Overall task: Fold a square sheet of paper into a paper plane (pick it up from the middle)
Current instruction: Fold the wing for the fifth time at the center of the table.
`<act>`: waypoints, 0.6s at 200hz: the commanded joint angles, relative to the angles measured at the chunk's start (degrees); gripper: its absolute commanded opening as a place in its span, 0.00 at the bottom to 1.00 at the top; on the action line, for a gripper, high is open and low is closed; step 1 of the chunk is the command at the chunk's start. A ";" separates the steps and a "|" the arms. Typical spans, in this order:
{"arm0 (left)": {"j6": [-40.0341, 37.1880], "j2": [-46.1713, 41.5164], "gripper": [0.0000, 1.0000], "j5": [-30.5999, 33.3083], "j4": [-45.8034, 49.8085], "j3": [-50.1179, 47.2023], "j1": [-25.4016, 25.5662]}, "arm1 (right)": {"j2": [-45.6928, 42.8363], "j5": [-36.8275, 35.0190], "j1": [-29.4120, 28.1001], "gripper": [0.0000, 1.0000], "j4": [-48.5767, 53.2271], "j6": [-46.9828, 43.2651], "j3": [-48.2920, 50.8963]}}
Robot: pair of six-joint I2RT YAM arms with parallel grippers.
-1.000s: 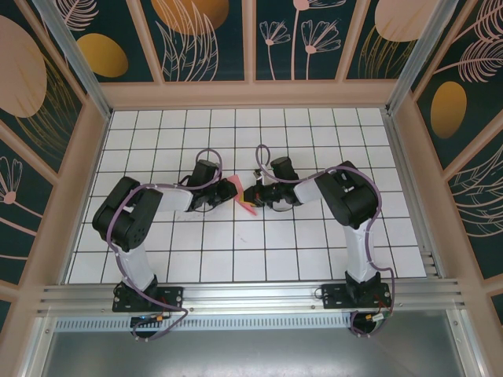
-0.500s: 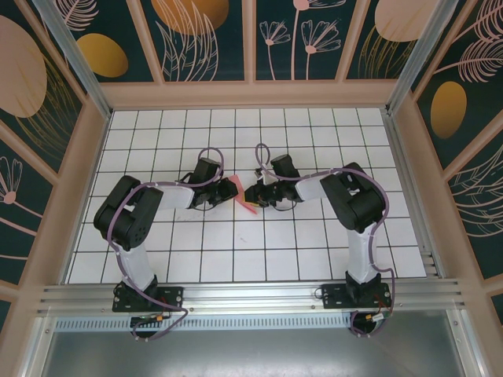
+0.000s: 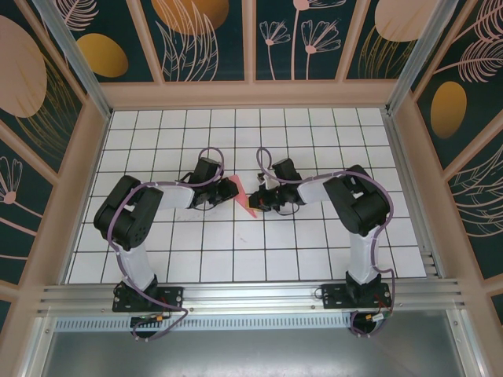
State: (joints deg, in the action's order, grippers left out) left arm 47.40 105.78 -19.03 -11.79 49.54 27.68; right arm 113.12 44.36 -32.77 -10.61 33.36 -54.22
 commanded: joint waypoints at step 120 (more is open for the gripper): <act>-1.86 -6.07 0.39 3.29 -11.86 -5.86 -0.08 | 0.43 -4.02 1.11 0.00 -2.03 7.41 7.75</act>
State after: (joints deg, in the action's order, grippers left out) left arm 46.72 100.16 -17.45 -20.84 43.99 27.77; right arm 112.44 43.97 -32.29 -18.98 39.38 -49.87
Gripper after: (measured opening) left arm 0.391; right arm 0.062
